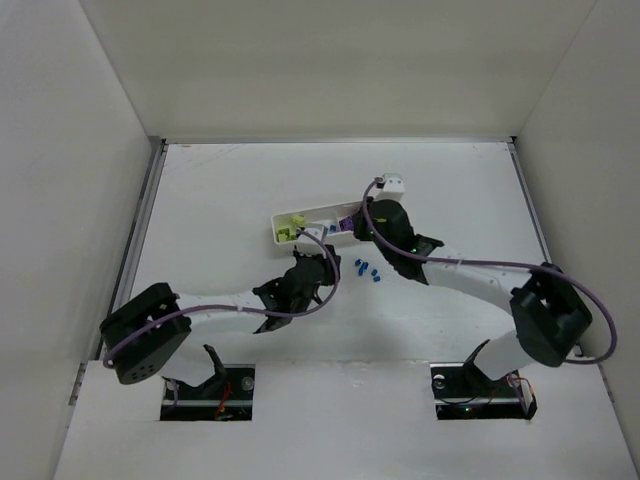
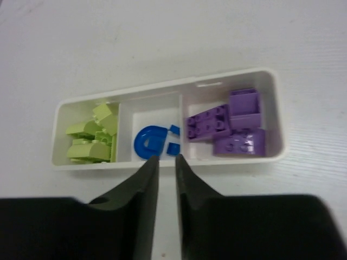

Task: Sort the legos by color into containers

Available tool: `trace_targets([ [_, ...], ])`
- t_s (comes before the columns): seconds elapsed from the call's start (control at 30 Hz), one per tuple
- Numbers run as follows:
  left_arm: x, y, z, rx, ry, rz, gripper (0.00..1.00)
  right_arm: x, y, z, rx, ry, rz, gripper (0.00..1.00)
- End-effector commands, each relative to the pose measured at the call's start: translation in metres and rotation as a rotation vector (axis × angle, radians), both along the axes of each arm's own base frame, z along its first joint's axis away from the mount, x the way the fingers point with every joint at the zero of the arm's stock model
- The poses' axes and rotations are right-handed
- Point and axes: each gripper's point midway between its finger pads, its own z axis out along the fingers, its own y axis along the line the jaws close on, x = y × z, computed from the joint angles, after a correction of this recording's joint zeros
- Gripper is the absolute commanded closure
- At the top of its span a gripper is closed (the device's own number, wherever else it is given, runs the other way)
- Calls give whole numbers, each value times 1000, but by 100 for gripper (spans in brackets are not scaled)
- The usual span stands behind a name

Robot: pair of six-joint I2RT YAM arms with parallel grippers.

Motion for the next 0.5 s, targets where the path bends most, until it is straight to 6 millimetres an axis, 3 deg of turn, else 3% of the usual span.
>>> trace_targets([
  [0.0,-3,-38,19,-13,-48,-64,64,-2,-39,15,48,-60,-81,82],
  [0.13,-18,-77,1,61,-16,-149,72,-11,-78,-3,43,-48,-134,81],
  [0.2,-20,-91,-10,101,9,-167,74,-12,-88,-10,59,-51,-158,74],
  [0.33,-22,-102,-30,153,44,-172,72,-17,-91,-17,117,-49,-170,53],
  [0.47,-18,-103,-46,182,77,-134,71,-18,-92,-16,139,-44,-160,52],
])
